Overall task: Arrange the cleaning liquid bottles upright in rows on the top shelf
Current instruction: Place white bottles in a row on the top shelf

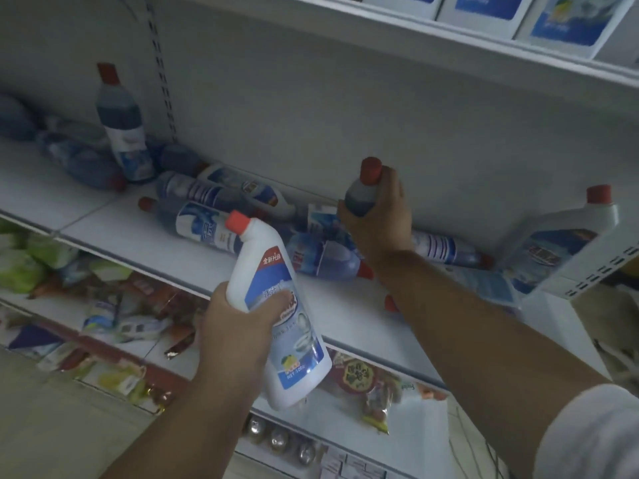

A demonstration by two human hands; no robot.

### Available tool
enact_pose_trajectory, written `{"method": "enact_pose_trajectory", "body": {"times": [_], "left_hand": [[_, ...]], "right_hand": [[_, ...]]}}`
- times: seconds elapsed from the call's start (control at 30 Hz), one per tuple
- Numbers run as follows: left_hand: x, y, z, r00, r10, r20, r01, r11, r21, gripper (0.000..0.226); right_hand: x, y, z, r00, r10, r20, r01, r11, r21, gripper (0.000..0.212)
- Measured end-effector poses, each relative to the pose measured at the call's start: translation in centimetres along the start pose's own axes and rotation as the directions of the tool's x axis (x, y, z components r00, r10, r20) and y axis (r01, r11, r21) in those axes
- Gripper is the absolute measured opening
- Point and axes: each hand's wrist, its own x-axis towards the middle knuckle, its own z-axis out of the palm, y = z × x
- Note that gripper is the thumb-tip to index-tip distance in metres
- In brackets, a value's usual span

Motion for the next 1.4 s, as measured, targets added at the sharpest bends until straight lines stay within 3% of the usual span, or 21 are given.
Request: {"method": "enact_pose_trajectory", "body": {"times": [0.17,0.33,0.5,0.67,0.87,1.0,1.17,1.4], "left_hand": [[0.7,1.5,-3.0,0.996,-0.034,0.083,0.033,0.999,0.005,0.044],[0.6,4.2,-7.7,0.990,-0.038,0.136,0.033,0.999,0.035,0.033],[-0.1,7.6,-12.9,0.982,0.037,0.185,-0.046,0.998,0.046,0.035],[-1.9,10.9,-16.6,0.978,0.096,0.186,-0.101,0.995,0.018,0.043],[-5.2,16.7,-18.1,0.950,0.280,0.136,-0.283,0.959,0.003,0.040],[-7.5,21.6,-17.5,0.899,0.412,0.152,-0.416,0.909,0.000,0.040],[-9.3,28.7,-14.5,0.794,0.540,0.279,-0.545,0.836,-0.067,0.043],[-8.1,35.6,-8.4,0.649,0.625,0.434,-0.690,0.724,-0.012,0.042]], "right_hand": [[-1.7,-4.5,-1.2,0.963,-0.268,-0.040,0.262,0.958,-0.119,0.059],[-4.6,-11.1,-2.5,0.907,-0.421,-0.010,0.412,0.891,-0.190,0.053],[-7.8,-17.6,-3.3,0.846,-0.532,0.021,0.528,0.834,-0.157,0.053],[-9.2,-23.4,-4.8,0.810,-0.583,-0.054,0.576,0.810,-0.111,0.049],[-7.2,-30.5,-7.9,0.899,-0.437,-0.036,0.438,0.895,0.087,0.051],[-5.0,-34.2,-11.2,0.911,-0.410,-0.045,0.412,0.898,0.154,0.053],[-0.3,-37.4,-16.1,0.944,-0.315,-0.095,0.329,0.914,0.240,0.044],[5.4,-36.9,-18.7,0.969,-0.216,-0.121,0.240,0.939,0.248,0.038]]}}
